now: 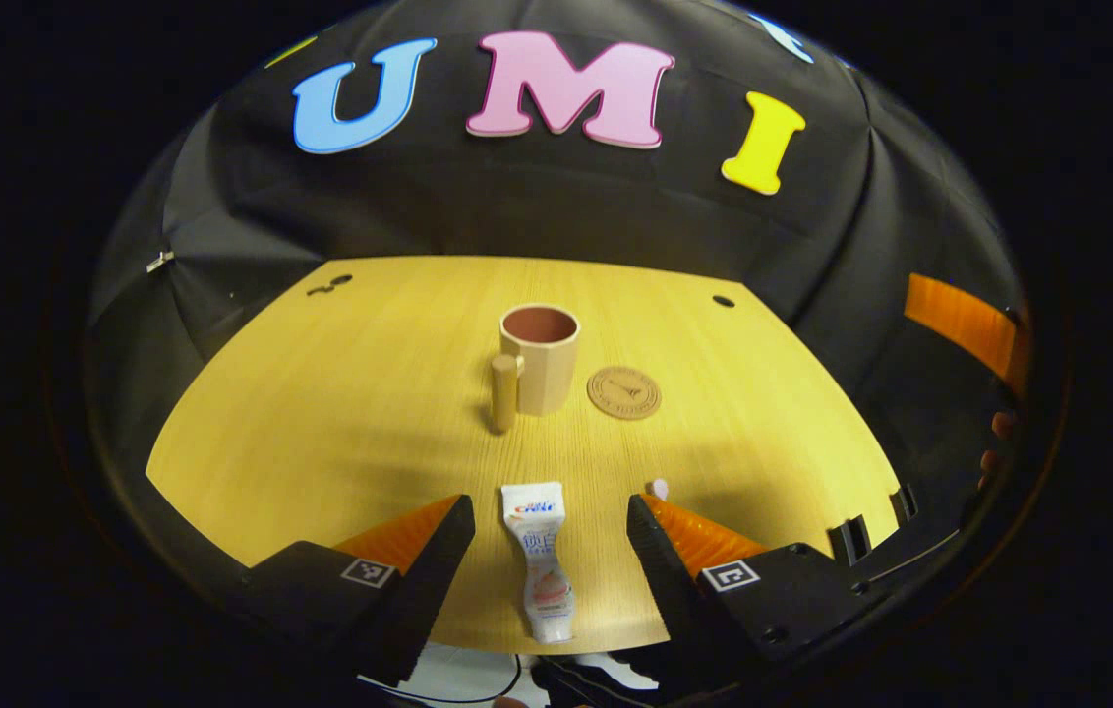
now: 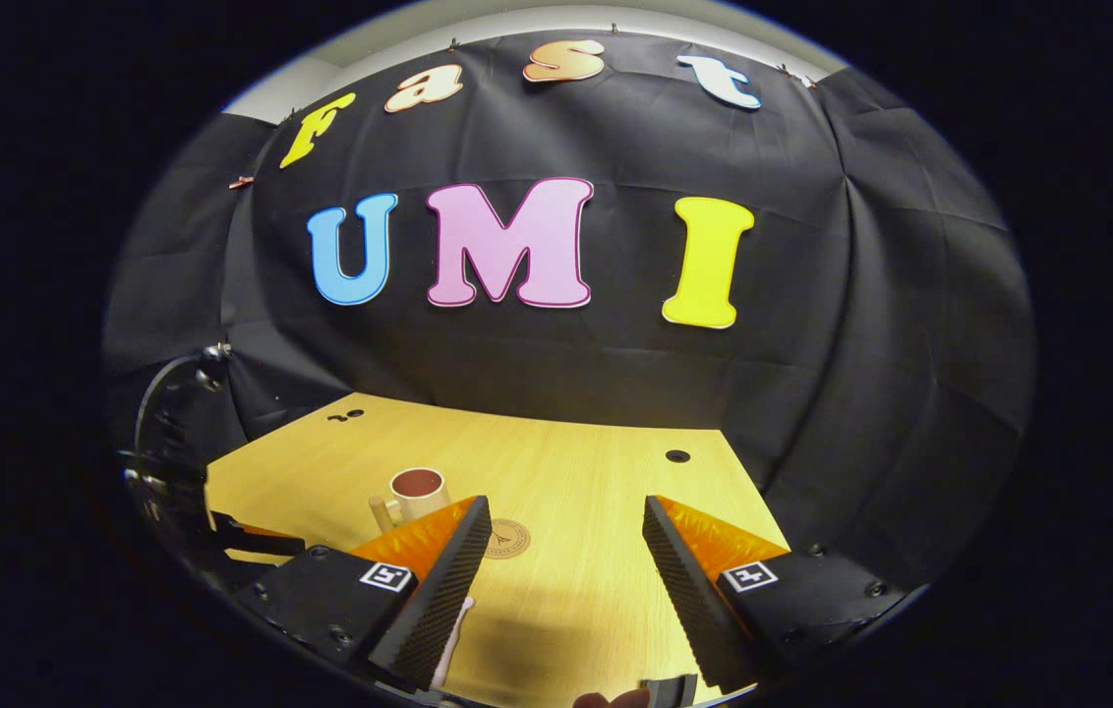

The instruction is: Put the toothbrush and toothpaste on the desktop into the cup, then pick up the cup and place it on the coaster on the desktop.

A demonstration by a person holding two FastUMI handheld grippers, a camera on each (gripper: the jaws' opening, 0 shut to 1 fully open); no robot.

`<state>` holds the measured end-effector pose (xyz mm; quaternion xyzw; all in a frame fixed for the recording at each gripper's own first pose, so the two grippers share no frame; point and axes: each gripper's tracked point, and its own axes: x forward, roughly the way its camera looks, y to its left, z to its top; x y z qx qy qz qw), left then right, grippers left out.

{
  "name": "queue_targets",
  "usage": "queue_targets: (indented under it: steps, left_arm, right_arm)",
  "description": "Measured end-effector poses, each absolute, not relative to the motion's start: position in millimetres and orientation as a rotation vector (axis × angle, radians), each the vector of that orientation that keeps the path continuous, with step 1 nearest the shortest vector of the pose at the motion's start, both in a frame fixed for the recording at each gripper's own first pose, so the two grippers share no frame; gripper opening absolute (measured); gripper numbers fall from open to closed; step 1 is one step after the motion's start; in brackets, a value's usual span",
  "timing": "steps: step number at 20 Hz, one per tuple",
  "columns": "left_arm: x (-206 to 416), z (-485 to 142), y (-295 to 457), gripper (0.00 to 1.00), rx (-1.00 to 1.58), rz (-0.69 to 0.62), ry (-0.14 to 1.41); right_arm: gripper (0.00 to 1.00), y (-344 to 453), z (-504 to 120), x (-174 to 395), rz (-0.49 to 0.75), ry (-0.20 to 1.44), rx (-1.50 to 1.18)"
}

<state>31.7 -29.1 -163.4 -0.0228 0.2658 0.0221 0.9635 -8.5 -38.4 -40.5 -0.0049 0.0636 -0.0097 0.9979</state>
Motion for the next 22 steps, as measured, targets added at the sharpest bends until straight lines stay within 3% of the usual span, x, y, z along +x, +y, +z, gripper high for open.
queue_targets:
  steps: [7,19,22]
  left_arm:
    - [45,-230,-23,0.96,-0.054,0.100,0.734]
    - [58,-258,-30,0.58,0.017,0.107,0.856]
    - [57,-258,-30,0.41,0.041,0.065,0.866]
  right_arm:
    - [0.97,-56,-51,-7,-0.014,0.165,0.012]
    - [0.97,-72,-75,-14,-0.046,0.244,0.055]
    - [0.98,-59,-88,-14,-0.023,0.297,0.064]
